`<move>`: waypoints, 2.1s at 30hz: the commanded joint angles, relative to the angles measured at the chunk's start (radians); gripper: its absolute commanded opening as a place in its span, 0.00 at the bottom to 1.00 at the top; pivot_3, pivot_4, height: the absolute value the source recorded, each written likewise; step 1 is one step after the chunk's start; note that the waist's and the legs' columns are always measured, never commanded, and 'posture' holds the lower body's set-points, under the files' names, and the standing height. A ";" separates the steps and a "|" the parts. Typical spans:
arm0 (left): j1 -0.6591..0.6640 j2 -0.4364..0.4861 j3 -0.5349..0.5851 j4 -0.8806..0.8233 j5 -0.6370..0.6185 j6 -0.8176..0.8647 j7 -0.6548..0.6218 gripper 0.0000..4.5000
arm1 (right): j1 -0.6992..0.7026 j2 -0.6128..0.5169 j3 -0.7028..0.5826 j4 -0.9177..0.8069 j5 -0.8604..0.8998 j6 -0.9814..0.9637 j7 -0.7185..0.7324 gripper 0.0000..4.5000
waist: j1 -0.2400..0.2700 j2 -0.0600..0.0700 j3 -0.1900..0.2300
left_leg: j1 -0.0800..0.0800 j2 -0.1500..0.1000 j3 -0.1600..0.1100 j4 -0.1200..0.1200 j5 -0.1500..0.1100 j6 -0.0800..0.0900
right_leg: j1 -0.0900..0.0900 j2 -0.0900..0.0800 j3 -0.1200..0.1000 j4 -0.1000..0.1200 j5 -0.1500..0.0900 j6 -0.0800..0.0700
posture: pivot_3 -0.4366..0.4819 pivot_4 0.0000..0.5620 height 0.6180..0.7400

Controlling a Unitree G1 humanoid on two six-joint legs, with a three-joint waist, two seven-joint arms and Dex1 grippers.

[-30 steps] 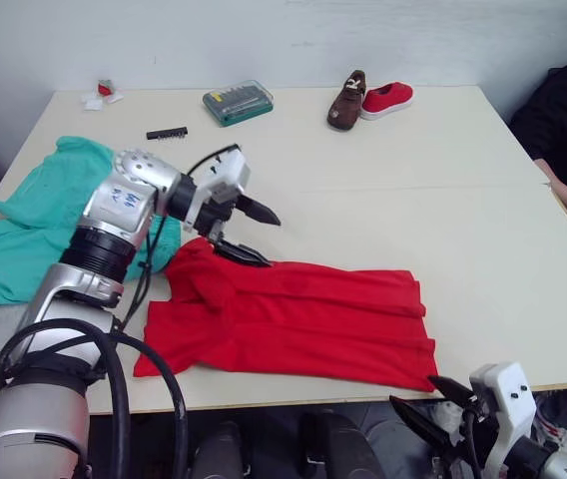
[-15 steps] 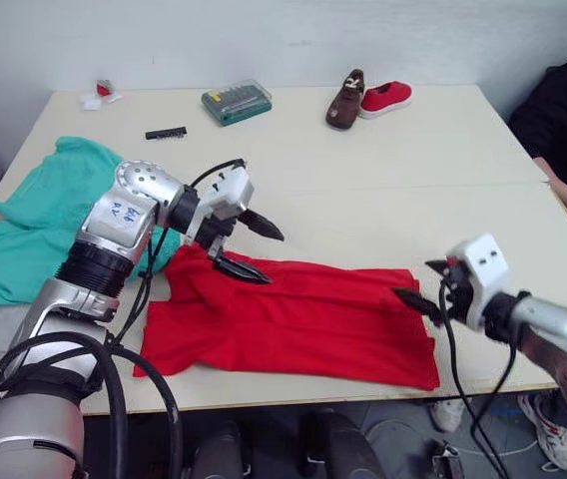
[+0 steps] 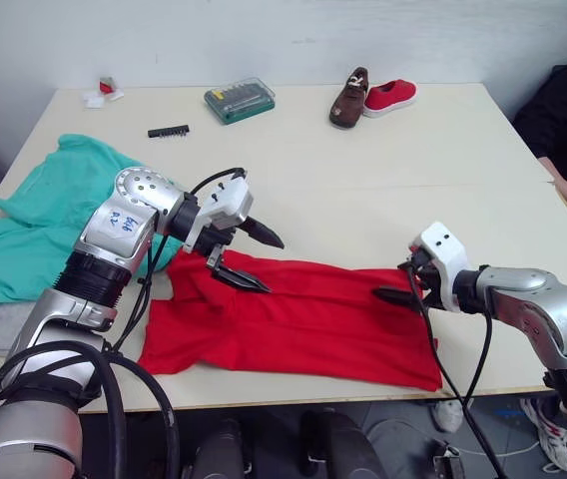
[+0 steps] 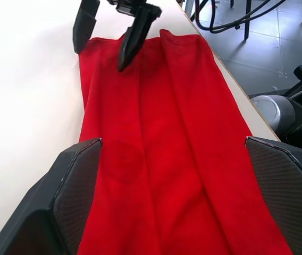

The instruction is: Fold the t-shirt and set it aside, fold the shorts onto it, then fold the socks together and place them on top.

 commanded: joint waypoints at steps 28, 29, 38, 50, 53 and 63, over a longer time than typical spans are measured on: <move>-0.013 -0.015 0.043 0.069 0.103 -0.112 -0.015 1.00 | -0.305 0.022 0.200 0.453 -0.382 -0.421 0.190 0.01 | -0.004 0.001 0.001 | 0.001 0.000 0.002 0.003 0.000 0.000 | -0.001 0.000 0.001 0.005 0.000 0.000 | 0.48 0.27 1.00; -0.017 -0.019 0.047 0.080 0.109 -0.117 -0.008 1.00 | -0.348 0.044 0.210 0.519 -0.402 -0.451 0.194 0.01 | -0.007 0.002 0.001 | 0.001 0.000 0.002 0.003 0.000 0.000 | -0.001 0.000 0.001 0.005 0.000 0.000 | 0.48 0.27 1.00; -0.028 -0.041 0.076 0.130 0.153 -0.133 0.046 1.00 | -0.720 0.240 0.260 1.215 -0.588 -0.886 0.158 0.01 | -0.013 0.003 0.002 | -0.001 0.000 0.009 0.003 0.001 -0.001 | -0.010 0.000 0.007 0.012 0.000 0.000 | 0.48 0.27 1.00; -0.067 -0.076 0.143 0.259 0.182 -0.160 0.135 1.00 | -0.776 0.257 0.175 1.376 -0.624 -1.062 0.119 0.09 | -0.029 0.003 0.002 | -0.002 0.000 0.012 0.003 0.001 -0.001 | -0.013 -0.001 0.010 0.015 0.000 0.000 | 0.48 0.27 1.00; -0.083 -0.095 0.150 0.310 0.196 -0.192 0.144 1.00 | -0.724 0.224 0.118 1.239 -0.586 -1.009 0.146 0.28 | -0.028 0.004 0.002 | -0.002 0.000 0.012 0.003 0.001 -0.001 | -0.013 -0.001 0.010 0.015 0.000 0.000 | 0.48 0.27 1.00; -0.241 -0.199 0.140 0.639 0.298 -0.294 0.218 1.00 | -0.081 0.148 -0.334 -0.044 -0.301 -0.111 0.016 0.99 | -0.002 0.004 0.002 | -0.003 0.000 0.011 0.002 0.001 -0.002 | -0.014 0.000 0.010 0.015 0.000 -0.001 | 0.48 0.27 1.00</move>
